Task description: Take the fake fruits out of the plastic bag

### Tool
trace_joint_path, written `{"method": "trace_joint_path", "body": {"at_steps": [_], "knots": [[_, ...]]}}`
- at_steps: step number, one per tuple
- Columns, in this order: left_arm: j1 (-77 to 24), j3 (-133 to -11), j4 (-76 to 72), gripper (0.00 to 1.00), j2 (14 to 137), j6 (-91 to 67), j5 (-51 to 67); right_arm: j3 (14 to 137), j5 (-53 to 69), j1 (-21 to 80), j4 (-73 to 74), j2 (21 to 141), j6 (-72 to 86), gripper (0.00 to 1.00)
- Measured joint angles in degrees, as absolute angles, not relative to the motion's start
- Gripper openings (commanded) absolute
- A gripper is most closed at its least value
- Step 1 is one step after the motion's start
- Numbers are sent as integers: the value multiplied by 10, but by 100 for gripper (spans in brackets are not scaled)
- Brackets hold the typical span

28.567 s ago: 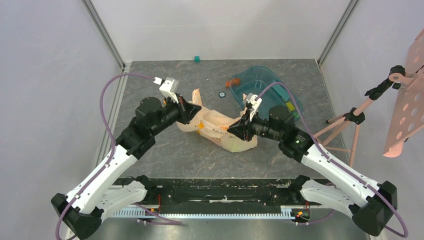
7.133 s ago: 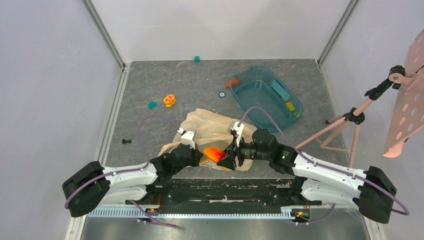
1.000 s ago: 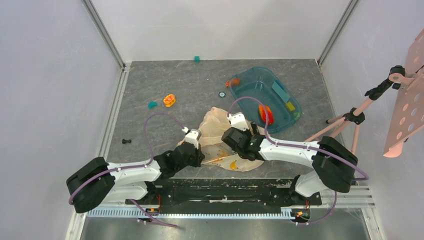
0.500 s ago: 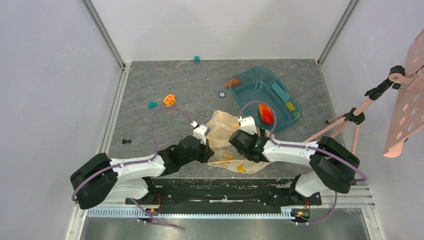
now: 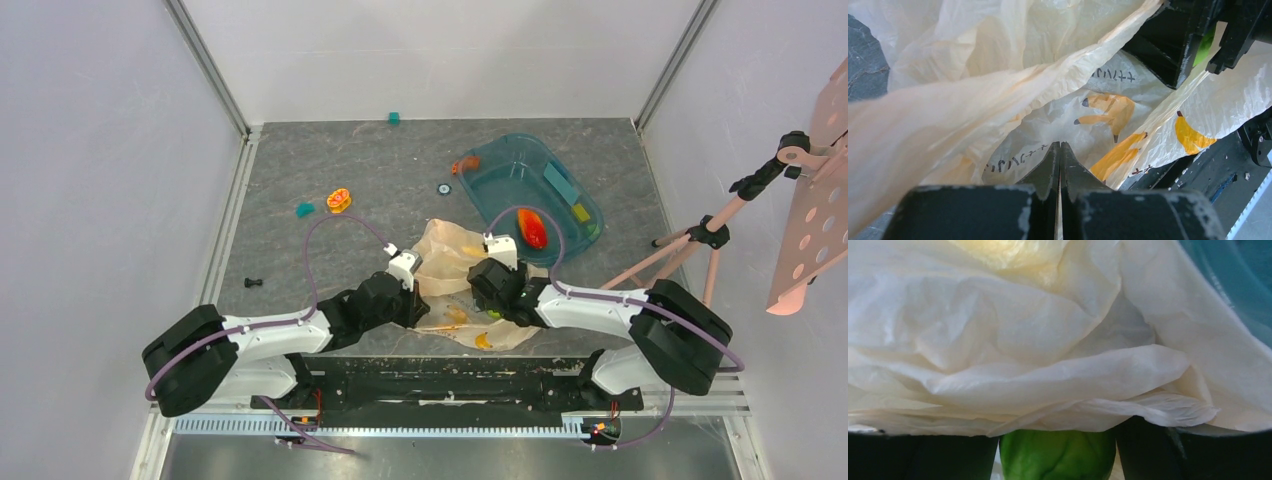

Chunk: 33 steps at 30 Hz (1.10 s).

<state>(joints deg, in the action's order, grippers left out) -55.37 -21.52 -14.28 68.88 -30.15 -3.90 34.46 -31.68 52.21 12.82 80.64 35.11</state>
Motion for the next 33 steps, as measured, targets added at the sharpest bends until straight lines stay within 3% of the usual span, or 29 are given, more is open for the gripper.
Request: {"method": "trace_joint_path", "body": {"at_steps": [5, 12, 21, 33], "knots": [[-554, -214, -143, 2, 688, -302, -42, 333, -276, 523, 120, 791, 349, 58], [-554, -192, -126, 2, 639, -302, -63, 355, -238, 561, 103, 816, 329, 51], [-554, -153, -78, 2, 531, -306, -123, 469, -206, 612, 96, 880, 273, 50], [-554, -146, -65, 2, 566, -310, -139, 468, -75, 611, 54, 719, 207, 53]]}}
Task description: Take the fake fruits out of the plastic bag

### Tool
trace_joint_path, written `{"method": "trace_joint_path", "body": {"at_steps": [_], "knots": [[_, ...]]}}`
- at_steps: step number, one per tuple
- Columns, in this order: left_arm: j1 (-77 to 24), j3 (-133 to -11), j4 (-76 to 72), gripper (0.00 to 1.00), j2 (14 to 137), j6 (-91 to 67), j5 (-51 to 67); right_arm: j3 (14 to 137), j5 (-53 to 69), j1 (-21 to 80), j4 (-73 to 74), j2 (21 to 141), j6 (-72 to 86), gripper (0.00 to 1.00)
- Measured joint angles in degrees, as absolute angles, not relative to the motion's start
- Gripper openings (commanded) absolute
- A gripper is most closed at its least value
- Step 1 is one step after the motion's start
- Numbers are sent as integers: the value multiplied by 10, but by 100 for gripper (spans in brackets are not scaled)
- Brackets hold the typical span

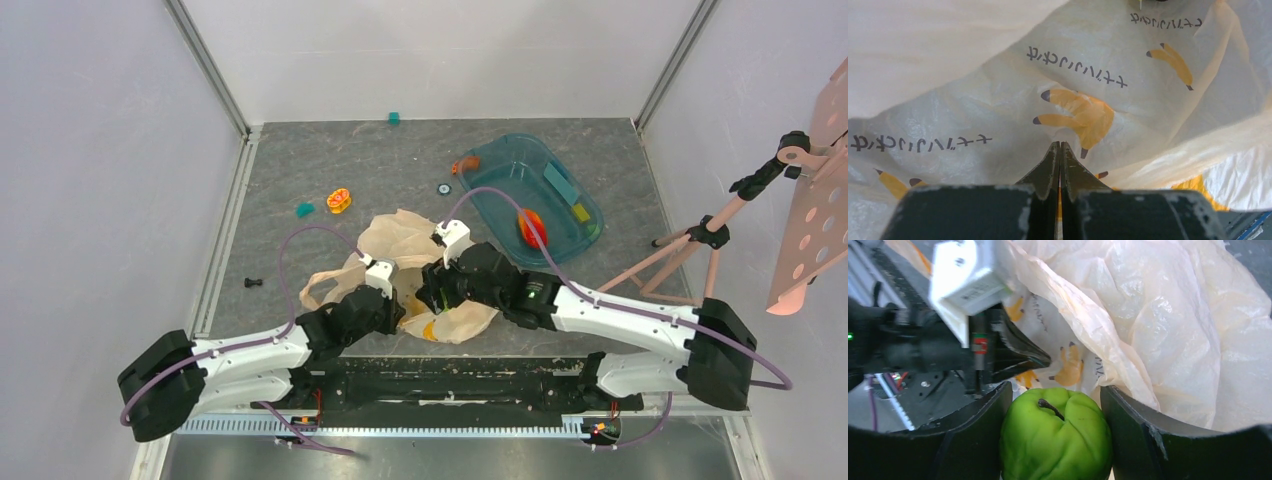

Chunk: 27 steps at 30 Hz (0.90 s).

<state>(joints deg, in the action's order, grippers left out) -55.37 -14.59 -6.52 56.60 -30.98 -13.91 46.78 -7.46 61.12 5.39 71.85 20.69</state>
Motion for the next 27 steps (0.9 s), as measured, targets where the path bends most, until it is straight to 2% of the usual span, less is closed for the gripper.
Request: {"method": "trace_joint_path", "body": {"at_steps": [13, 27], "knots": [[-554, -146, -65, 2, 574, -310, -139, 454, 1, 611, -11, 680, 209, 58], [-554, -146, -65, 2, 566, -310, -139, 471, -168, 599, 51, 641, 257, 61]]}}
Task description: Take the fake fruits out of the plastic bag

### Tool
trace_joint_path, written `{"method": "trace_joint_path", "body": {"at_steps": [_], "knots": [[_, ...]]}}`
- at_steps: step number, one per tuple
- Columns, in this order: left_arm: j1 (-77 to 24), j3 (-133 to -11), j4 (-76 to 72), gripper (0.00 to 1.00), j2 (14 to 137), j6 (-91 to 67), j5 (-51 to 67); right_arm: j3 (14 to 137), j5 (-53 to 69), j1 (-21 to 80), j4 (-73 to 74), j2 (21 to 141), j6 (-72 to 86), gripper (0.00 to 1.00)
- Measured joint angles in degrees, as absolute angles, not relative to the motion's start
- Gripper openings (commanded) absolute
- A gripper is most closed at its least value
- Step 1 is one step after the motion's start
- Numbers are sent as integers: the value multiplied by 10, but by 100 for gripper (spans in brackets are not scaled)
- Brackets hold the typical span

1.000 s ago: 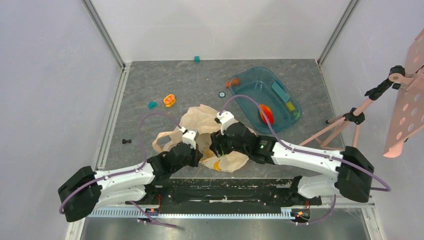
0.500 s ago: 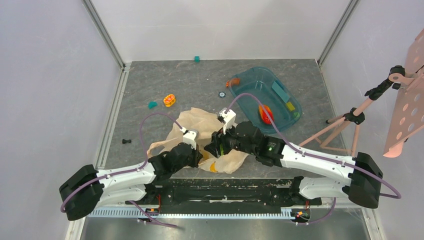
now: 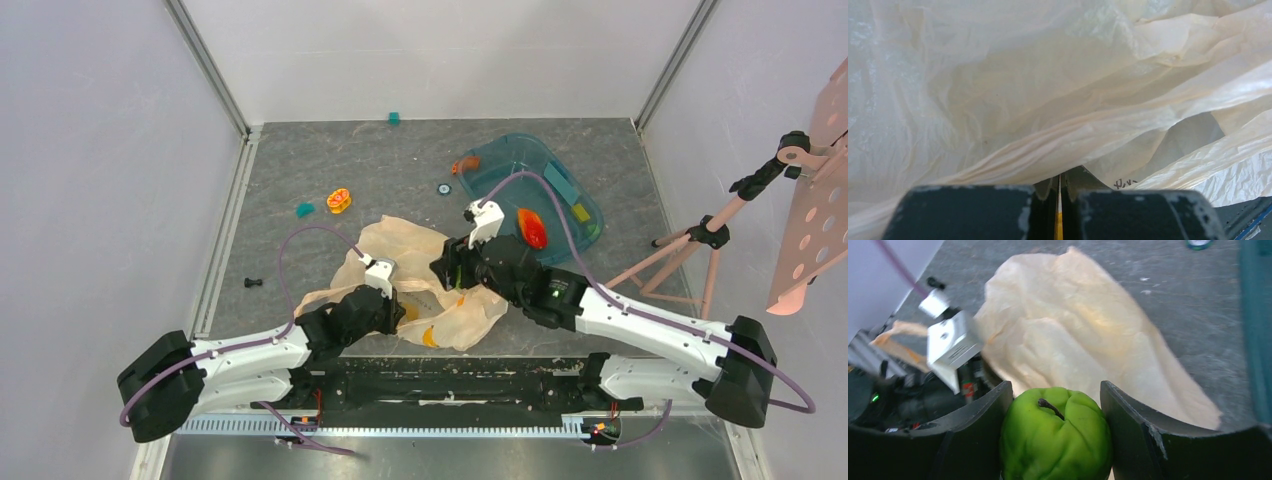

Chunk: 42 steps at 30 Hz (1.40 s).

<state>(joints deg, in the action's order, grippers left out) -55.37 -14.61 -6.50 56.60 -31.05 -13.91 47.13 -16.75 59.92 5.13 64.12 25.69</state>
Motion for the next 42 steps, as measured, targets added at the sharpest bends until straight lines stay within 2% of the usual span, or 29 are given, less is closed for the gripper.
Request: {"method": "trace_joint_path", "body": {"at_steps": [8, 15, 21, 30, 33, 42], "knots": [[-554, -146, -63, 2, 562, -310, -139, 525, -161, 429, 110, 655, 241, 60], [-554, -146, -56, 5, 537, -310, -140, 573, -155, 295, 140, 744, 198, 59], [-554, -146, -51, 5, 525, -310, -140, 615, -166, 219, 156, 841, 167, 59], [-554, -146, -44, 5, 525, -310, -140, 705, -163, 205, 144, 994, 123, 62], [-554, -146, -43, 5, 524, -310, -139, 724, -161, 204, 137, 1036, 113, 67], [-554, -146, -26, 6, 515, -310, -141, 740, -141, 201, 115, 1106, 102, 74]]}}
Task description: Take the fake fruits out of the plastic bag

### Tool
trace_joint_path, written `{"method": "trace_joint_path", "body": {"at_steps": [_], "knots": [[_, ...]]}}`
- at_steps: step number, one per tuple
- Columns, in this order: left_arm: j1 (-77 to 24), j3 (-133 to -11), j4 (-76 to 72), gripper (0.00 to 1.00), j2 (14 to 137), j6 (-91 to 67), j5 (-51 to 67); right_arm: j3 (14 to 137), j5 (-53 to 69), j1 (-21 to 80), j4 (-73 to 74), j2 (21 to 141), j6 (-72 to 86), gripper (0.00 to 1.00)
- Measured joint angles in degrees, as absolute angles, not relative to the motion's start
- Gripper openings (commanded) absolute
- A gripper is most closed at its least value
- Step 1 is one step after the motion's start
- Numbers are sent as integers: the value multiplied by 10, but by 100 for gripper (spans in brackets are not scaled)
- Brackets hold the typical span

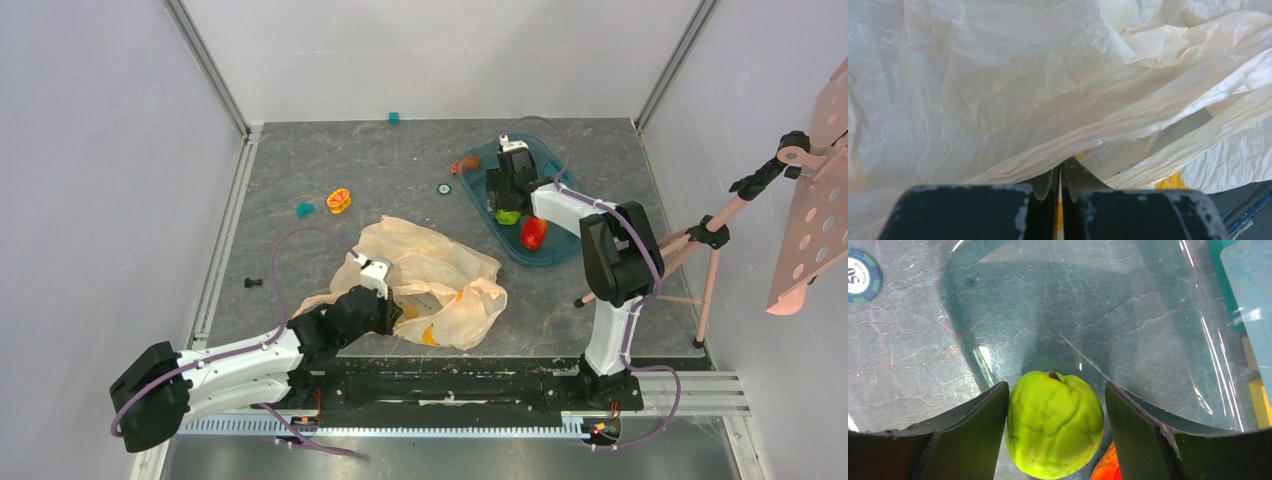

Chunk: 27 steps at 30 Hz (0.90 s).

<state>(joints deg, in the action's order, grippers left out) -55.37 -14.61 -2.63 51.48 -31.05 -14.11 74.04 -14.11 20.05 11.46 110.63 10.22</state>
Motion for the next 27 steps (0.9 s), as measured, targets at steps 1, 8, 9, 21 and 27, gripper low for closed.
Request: {"method": "trace_joint_path", "body": {"at_steps": [1, 8, 9, 21, 27], "knots": [[-554, -146, -24, 6, 515, -310, -142, 740, -139, 200, 113, 1110, 102, 76], [-554, -146, -15, 6, 511, -310, -148, 740, -133, 196, 106, 1117, 102, 84], [-554, -146, -14, 7, 511, -310, -148, 740, -133, 196, 106, 1117, 101, 86], [-554, -153, -1, 20, 510, -310, -152, 710, -113, 197, 110, 1001, 80, 91], [-554, -160, -2, 45, 518, -307, -166, 676, -54, 227, 106, 886, 72, 84]]}}
